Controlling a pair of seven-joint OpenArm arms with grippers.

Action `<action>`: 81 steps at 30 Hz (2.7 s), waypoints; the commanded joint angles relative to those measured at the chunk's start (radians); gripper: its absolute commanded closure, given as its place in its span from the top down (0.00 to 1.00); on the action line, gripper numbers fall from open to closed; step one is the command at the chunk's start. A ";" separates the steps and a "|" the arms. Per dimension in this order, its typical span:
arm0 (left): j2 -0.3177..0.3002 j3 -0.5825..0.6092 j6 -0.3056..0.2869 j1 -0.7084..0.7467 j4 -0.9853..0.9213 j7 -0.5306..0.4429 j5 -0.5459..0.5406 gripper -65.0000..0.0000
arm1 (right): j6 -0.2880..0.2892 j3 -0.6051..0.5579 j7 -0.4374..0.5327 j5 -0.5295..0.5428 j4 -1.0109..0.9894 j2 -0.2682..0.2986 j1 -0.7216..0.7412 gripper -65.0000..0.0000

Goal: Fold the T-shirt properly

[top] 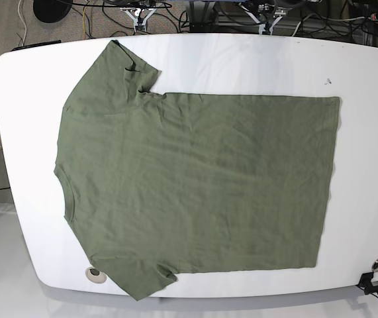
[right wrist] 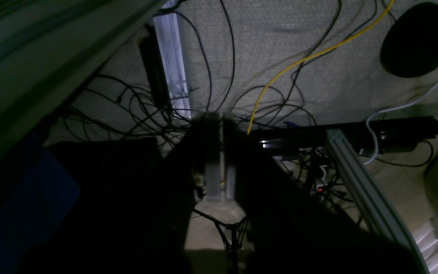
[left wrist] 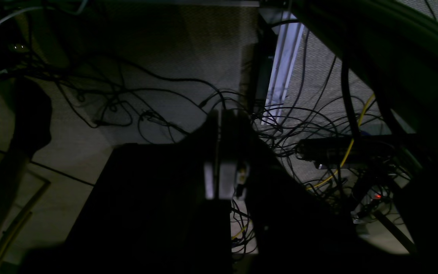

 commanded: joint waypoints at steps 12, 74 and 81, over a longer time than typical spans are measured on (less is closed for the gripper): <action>-0.009 0.013 -0.006 0.026 0.090 0.021 0.015 0.00 | 0.011 -0.002 0.006 0.002 0.023 0.004 -0.021 0.01; -0.029 0.032 -0.008 0.234 0.250 -0.050 -0.003 0.00 | 0.053 0.005 0.070 0.009 0.164 0.017 -0.171 0.01; -0.034 0.032 -0.005 0.238 0.251 -0.074 -0.004 0.00 | 0.055 0.007 0.086 0.008 0.161 0.016 -0.180 0.00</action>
